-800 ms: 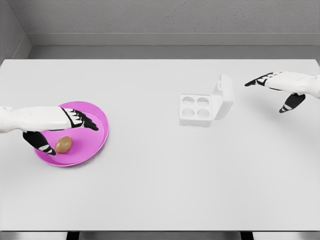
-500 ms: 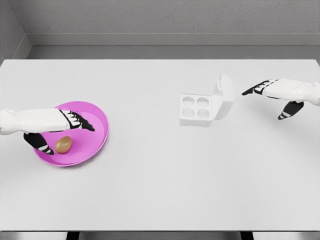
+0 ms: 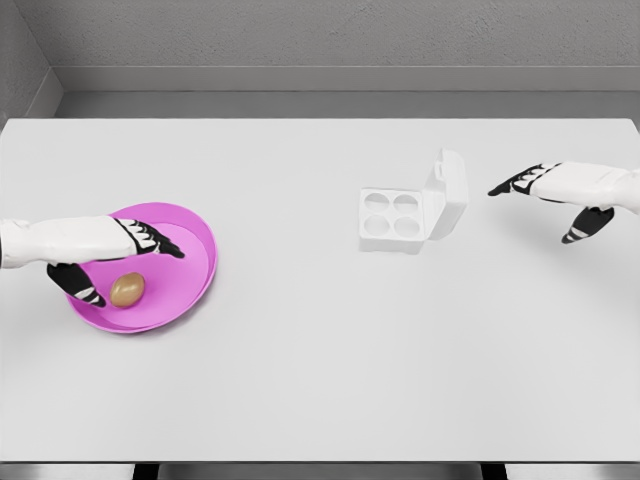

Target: Pack egg into the box and close the box lid

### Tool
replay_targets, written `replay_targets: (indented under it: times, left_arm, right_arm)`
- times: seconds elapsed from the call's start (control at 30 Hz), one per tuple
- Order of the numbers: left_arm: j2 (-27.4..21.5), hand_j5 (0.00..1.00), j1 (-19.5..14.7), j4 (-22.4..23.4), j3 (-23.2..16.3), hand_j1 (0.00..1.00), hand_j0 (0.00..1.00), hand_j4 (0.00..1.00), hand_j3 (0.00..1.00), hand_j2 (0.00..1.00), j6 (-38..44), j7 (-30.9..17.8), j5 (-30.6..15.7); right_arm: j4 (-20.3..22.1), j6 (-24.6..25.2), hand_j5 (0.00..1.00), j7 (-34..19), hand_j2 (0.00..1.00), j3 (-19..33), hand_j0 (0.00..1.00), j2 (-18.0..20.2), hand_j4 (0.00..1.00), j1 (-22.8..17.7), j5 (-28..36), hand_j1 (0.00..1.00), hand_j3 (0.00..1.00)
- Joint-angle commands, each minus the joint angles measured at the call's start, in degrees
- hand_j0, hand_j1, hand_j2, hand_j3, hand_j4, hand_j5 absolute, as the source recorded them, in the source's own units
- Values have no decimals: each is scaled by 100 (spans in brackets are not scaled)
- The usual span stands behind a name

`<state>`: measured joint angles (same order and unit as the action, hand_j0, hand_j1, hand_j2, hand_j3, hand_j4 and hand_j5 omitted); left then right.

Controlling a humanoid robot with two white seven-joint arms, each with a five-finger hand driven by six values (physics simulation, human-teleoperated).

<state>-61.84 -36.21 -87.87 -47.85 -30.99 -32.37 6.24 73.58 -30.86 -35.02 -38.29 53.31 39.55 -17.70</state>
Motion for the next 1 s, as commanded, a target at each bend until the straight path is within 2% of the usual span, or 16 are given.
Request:
replay_targets:
  times: [0.0,0.37,0.47,0.7,0.97]
  left_arm:
    - [50,100,0,104,-5,100,100,100,100,100,14,2,-27]
    - [137,100,88,130,13,100,100,100,100,100,14,11,-27]
    - [137,100,97,130,4,100,100,100,100,100,14,11,-27]
    - [243,100,114,394,-5,100,100,100,100,100,14,20,-27]
    - [252,100,114,394,4,100,100,100,100,100,23,20,-27]
  right_arm:
    - [8,-25,100,2,100,6,100,31,100,0,30,100,100]
    - [-1,-43,100,2,100,23,100,39,100,18,21,100,100]
    - [-1,-350,100,2,100,-3,100,39,100,53,21,100,100]
    - [-71,-414,100,2,100,14,100,31,100,18,21,100,100]
    - [-63,-414,100,2,100,32,100,4,100,79,21,100,100]
